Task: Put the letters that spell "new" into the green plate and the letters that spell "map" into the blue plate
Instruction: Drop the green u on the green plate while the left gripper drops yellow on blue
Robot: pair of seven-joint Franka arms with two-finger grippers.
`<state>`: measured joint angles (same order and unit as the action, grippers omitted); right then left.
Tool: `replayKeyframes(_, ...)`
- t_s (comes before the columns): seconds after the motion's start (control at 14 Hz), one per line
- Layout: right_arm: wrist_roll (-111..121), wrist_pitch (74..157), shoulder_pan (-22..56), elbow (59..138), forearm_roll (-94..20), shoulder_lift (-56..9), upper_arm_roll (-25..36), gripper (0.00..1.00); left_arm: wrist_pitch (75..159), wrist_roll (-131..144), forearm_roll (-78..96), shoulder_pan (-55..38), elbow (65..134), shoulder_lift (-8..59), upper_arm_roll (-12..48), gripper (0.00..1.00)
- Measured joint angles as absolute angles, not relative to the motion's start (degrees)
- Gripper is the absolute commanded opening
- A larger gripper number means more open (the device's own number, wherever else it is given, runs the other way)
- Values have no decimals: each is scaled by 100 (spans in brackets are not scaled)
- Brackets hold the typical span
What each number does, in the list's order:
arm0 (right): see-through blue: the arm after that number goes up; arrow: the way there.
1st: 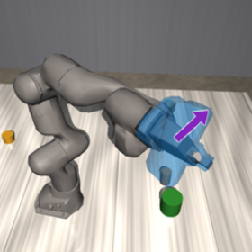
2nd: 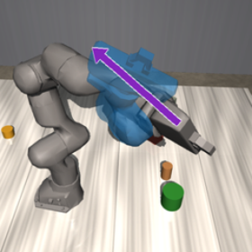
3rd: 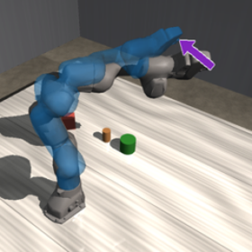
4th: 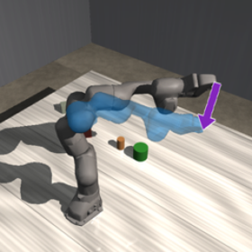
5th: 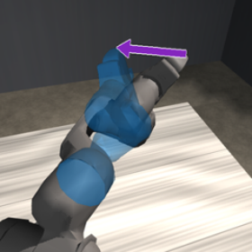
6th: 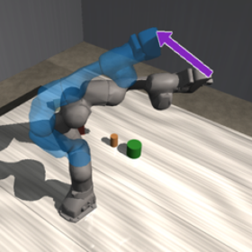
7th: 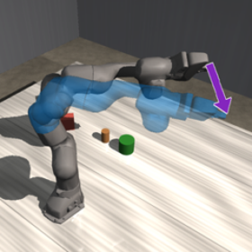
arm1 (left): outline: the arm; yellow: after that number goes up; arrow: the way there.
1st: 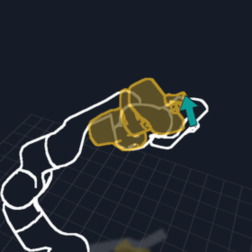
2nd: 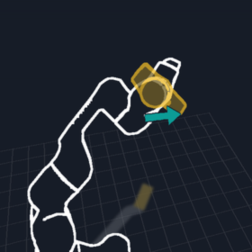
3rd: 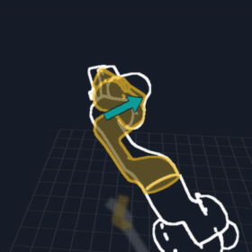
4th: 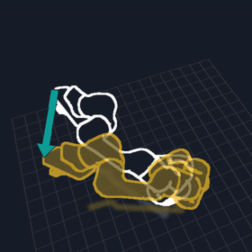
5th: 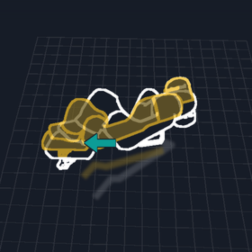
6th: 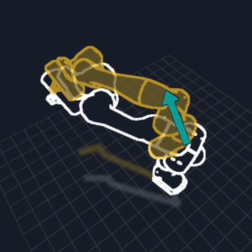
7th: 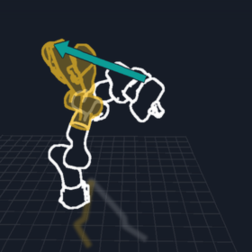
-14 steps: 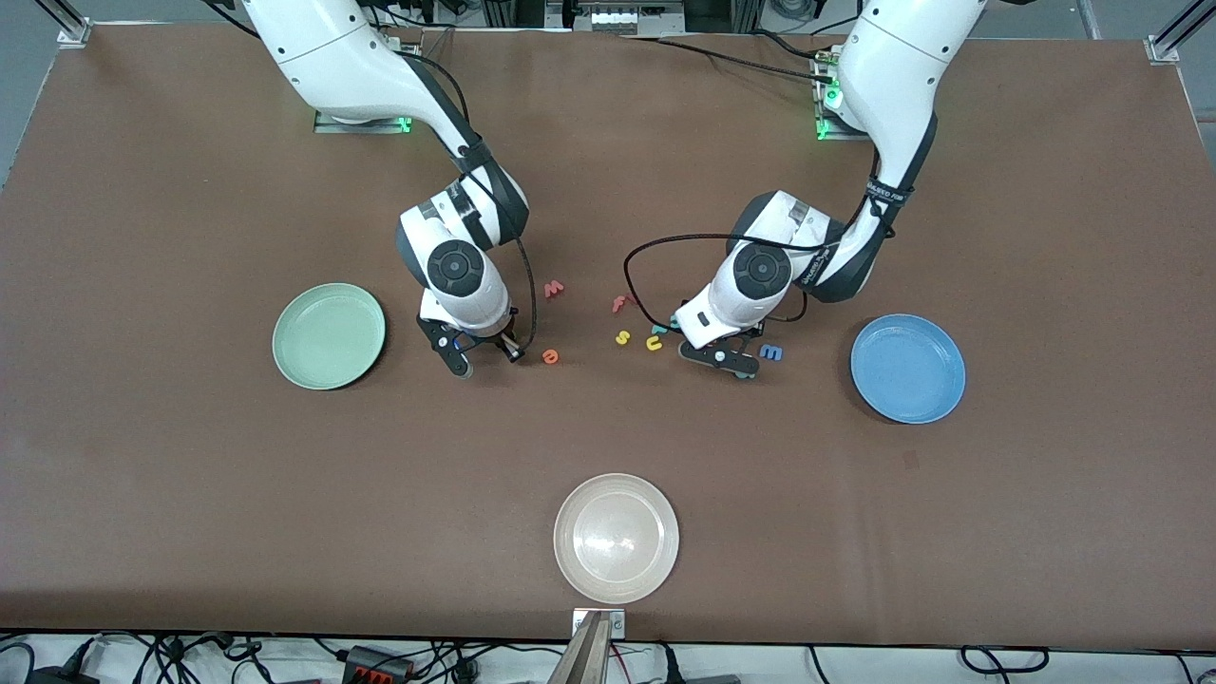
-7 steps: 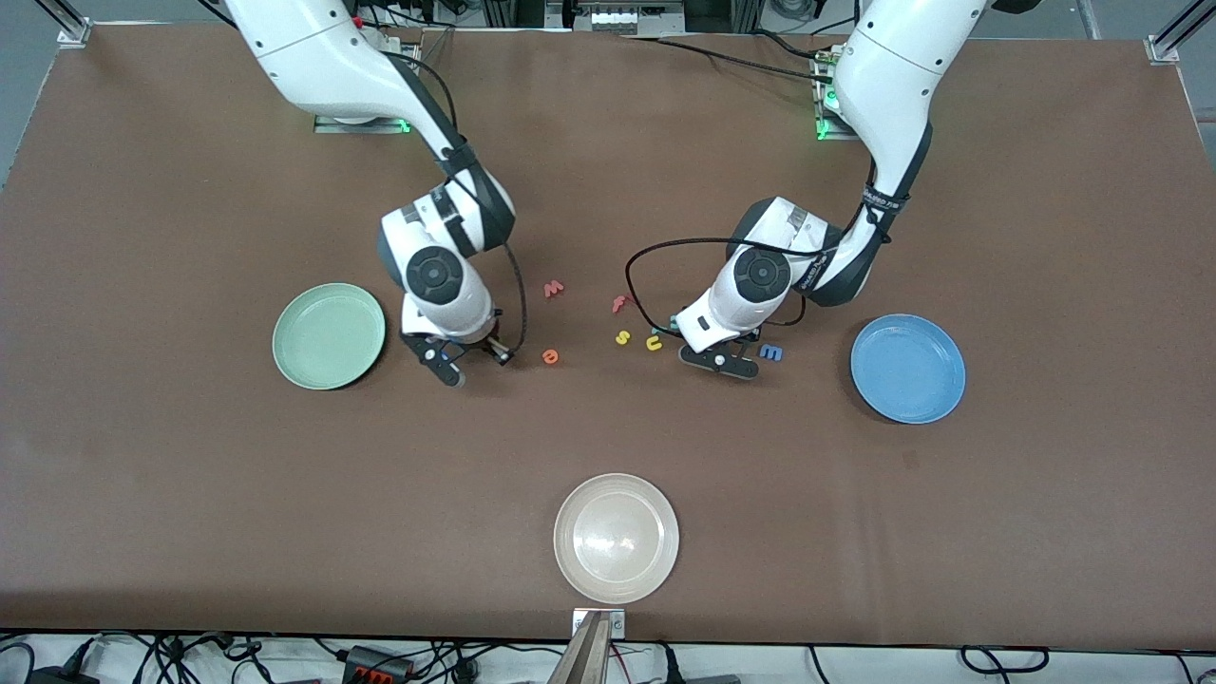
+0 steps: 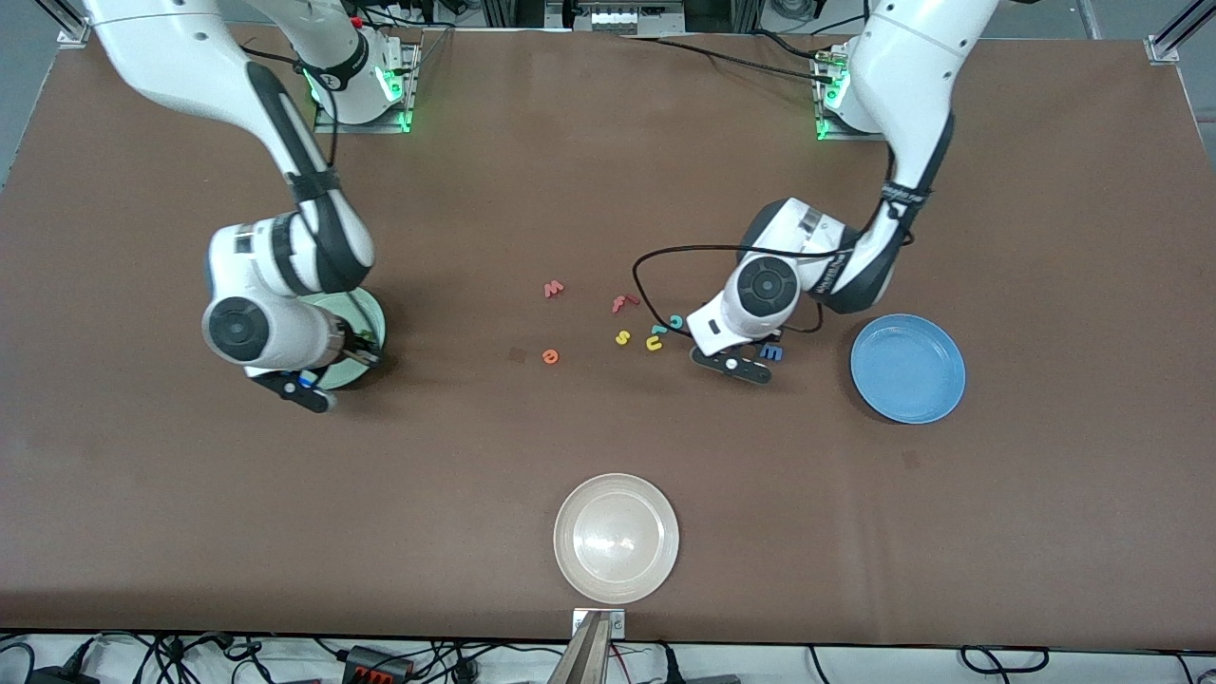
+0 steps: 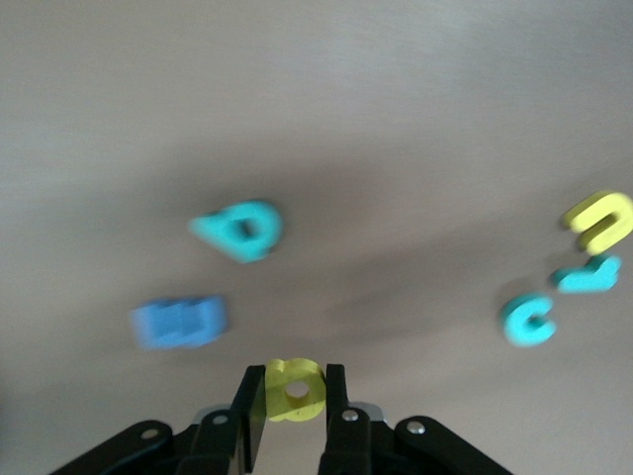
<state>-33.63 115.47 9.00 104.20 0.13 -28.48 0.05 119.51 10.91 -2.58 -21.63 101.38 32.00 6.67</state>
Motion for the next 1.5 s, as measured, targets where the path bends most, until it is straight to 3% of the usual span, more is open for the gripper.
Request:
replayKeyframes(0.21, -3002, 11433, 706, 10688, 13, -2777, 2, 20, 11131, 433, -287, -1684, 10027, 2774, 639, 15)
replayKeyframes(0.43, -2758, 11915, 598, 11181, 13, -2781, 2, 22, 10578, -584, -510, -1078, 10029, 2546, 613, 15)
replayKeyframes(0.5, -2654, 12063, 528, 11312, 13, -2784, 3, 40, 10531, -907, -591, -846, 10034, 2526, 610, 15)
replayKeyframes(0.57, -2572, 12141, 457, 11392, 13, -2786, 3, 88, 10525, -1206, -617, -639, 10045, 2527, 607, 15)
replayKeyframes(0.64, -2525, 12173, 405, 11421, 13, -2786, 3, 100, 10533, -1428, -623, -495, 10075, 2535, 604, 15)
replayKeyframes(1.0, -2444, 12267, 498, 11293, 13, -2595, -133, 100, 11189, -1990, -633, -227, 10367, 2836, 603, 18)
replayKeyframes(1.07, -2446, 12308, 674, 11256, 11, -2547, -178, 100, 11436, -2108, -635, -171, 10469, 2917, 602, 26)
replayKeyframes(1.14, -2456, 12379, 922, 11235, 8, -2515, -207, 100, 11692, -2227, -635, -102, 10582, 2988, 601, 68)
replayKeyframes(1.21, -2473, 12471, 1224, 11234, 6, -2501, -225, 100, 11907, -2318, -636, -42, 10685, 3048, 601, 100)
replayKeyframes(1.5, -2565, 12901, 2407, 11253, -1, -2575, -246, 100, 11889, -2408, -636, -6, 10715, 2972, 693, 100)
